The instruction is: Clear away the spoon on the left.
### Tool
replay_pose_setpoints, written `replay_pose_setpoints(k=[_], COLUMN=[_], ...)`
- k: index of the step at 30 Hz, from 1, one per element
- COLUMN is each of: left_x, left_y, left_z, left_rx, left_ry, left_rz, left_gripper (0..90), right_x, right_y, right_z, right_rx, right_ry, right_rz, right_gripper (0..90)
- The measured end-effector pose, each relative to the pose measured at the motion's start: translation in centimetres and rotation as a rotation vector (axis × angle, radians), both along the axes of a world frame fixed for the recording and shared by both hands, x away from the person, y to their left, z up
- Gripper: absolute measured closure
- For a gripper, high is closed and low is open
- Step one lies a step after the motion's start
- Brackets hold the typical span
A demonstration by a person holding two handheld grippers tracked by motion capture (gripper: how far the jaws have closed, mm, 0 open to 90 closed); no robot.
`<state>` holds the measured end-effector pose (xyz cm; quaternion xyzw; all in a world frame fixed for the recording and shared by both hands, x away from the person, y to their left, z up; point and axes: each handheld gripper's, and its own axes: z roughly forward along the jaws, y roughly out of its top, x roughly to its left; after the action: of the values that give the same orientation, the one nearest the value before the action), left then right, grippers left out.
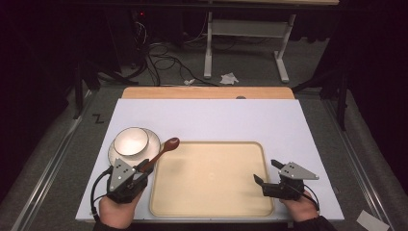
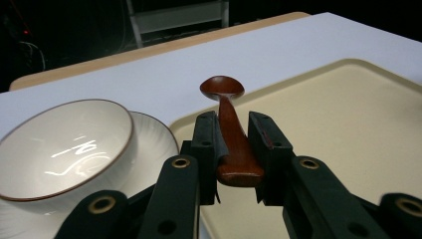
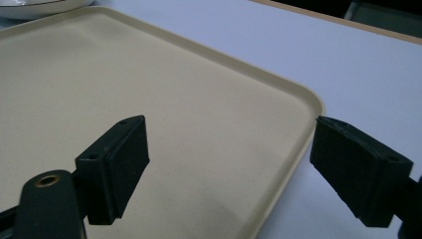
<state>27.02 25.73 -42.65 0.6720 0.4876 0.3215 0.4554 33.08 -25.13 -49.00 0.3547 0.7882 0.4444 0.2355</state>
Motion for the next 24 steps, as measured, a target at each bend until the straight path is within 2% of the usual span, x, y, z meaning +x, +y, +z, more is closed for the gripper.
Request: replay_pose_setpoints(k=[11, 15, 18, 24], left_x=[0.0, 0.1, 0.3, 0.5], left_y=[-4.4, -5.4, -6.7, -7.7], left_z=[-1.0, -1.6, -2.4, -3.3], left_rx=[0.023, 0.028, 0.050, 0.057], left_ry=[0.028, 0.041, 0.057, 0.068], left_rz=[-0.122, -0.143, -0.170, -0.188], left_gripper=[75.1, 75.1, 75.1, 75.1], right_x=[0.0, 0.0, 0.0, 0.0], right_y=[0.0, 0.0, 0.1, 0.0], right_z=[0.0, 0.0, 0.0, 0.0], right_rx=[0.001, 0.001, 0.001, 0.001], right_ry=[0.001, 0.002, 0.002, 0.000], right_rz=[0.001, 0.003, 0.001, 0.003], right_gripper=[16.6, 16.6, 16.6, 16.7])
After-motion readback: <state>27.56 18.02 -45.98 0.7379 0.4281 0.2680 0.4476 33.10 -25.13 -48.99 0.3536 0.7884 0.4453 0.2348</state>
